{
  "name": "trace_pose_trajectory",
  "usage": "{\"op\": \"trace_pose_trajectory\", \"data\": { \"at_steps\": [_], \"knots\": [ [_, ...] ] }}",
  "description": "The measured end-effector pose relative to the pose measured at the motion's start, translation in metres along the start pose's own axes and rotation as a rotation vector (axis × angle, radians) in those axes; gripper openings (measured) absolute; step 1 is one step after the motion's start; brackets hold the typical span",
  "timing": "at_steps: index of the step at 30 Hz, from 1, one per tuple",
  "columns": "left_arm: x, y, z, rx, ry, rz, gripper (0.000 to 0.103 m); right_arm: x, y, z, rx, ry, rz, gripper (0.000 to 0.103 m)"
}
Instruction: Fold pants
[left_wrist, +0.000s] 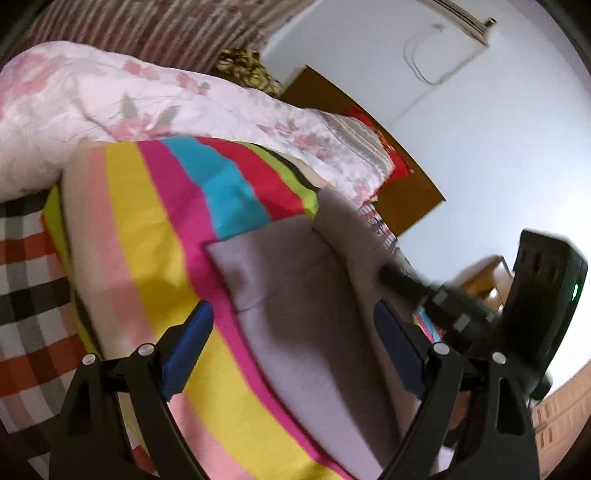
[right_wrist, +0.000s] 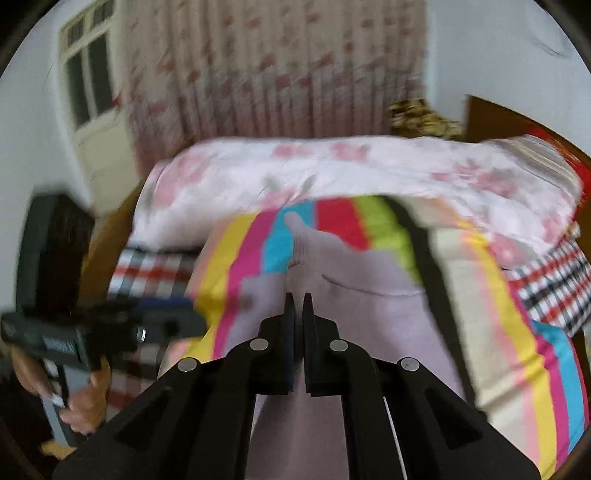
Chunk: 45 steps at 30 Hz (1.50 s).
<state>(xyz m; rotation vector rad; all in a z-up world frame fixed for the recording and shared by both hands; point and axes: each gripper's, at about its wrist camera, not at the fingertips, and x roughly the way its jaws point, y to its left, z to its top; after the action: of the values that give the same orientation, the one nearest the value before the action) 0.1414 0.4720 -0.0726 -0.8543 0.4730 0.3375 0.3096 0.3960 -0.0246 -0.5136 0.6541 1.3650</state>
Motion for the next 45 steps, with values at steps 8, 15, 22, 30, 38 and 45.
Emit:
{"op": "trace_pose_trajectory", "data": {
  "at_steps": [8,15,22,30,38,45],
  "knots": [
    [0.010,0.013,-0.004,0.015,0.071,0.024,0.088,0.035,0.002,-0.029,0.074,0.105,0.183,0.072],
    [0.035,-0.008,0.008,0.049,0.098,-0.053,0.070,-0.018,-0.064,-0.024,0.120,0.023,0.009,0.048],
    [0.077,-0.013,0.011,0.080,0.133,0.023,0.042,0.018,-0.126,-0.040,0.237,0.092,-0.010,0.036],
    [0.075,-0.007,0.011,0.060,0.119,0.033,0.038,0.020,-0.139,-0.033,0.257,0.053,0.003,0.036],
    [0.082,-0.008,0.012,0.094,0.117,0.065,0.018,0.034,-0.150,-0.038,0.304,0.086,0.089,0.010],
    [0.038,-0.030,0.016,0.135,0.011,0.003,0.010,-0.010,-0.117,-0.019,0.186,-0.033,0.014,0.007]
  ]
}}
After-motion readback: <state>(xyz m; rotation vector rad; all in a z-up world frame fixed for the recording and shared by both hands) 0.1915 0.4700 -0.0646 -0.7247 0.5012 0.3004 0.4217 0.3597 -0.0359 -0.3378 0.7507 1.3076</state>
